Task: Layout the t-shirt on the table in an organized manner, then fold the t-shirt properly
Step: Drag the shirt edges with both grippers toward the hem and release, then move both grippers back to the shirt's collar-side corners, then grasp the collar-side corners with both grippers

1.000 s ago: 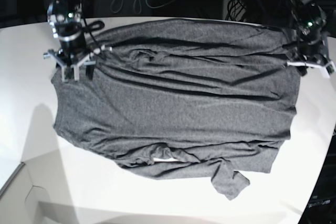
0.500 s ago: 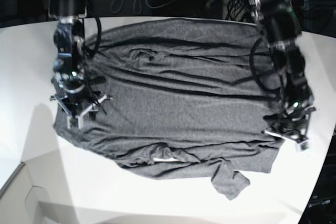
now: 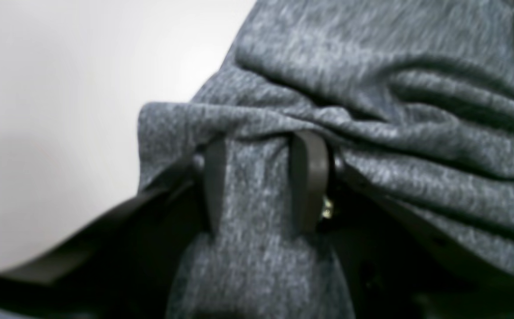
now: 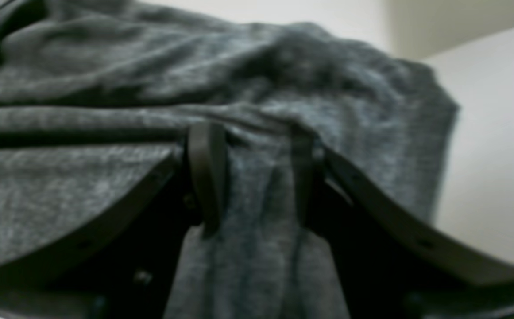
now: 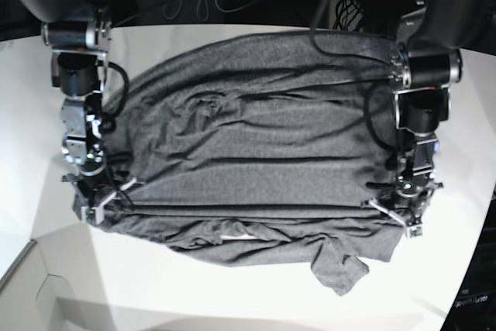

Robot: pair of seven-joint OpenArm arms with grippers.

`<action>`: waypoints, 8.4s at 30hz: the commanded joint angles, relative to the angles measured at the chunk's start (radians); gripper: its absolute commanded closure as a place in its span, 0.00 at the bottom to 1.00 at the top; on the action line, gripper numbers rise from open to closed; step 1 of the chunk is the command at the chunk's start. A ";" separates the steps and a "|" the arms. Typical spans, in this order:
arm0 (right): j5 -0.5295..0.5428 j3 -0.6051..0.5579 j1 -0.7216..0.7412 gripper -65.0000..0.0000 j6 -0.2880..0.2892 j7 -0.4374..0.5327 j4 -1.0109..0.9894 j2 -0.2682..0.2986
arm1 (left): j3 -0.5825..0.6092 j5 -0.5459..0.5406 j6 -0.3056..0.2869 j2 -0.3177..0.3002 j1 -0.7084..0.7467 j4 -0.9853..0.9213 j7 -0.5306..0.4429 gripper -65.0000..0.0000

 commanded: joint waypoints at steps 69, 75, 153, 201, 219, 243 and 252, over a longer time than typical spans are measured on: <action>-0.002 0.319 -0.817 0.64 -0.015 0.048 0.932 -0.192 | -0.565 -0.262 0.002 0.213 1.073 1.412 0.736 0.63; -0.002 0.321 -0.820 0.64 -0.015 0.045 0.932 -0.192 | -0.502 -0.266 0.002 0.184 1.066 1.374 0.715 0.63; -0.007 0.022 -1.004 0.34 -0.015 0.043 0.998 -0.208 | -0.636 -0.260 -0.122 0.135 0.990 1.492 0.689 1.00; -0.007 -0.012 -1.011 0.34 -0.015 0.049 0.990 -0.212 | -0.686 -0.269 -0.123 0.126 0.969 1.291 0.680 0.51; -0.007 -0.014 -1.010 0.34 -0.015 0.051 0.992 -0.209 | -0.588 -0.269 -0.125 0.118 0.937 1.199 0.680 0.84; -0.007 -0.069 -1.010 0.33 -0.016 0.043 0.998 -0.206 | -0.594 -0.268 -0.125 0.124 0.974 1.323 0.690 1.00; -0.009 -0.075 -0.968 0.34 -0.016 -0.121 0.992 -0.206 | -0.594 -0.269 -0.125 0.124 0.986 1.323 0.689 1.00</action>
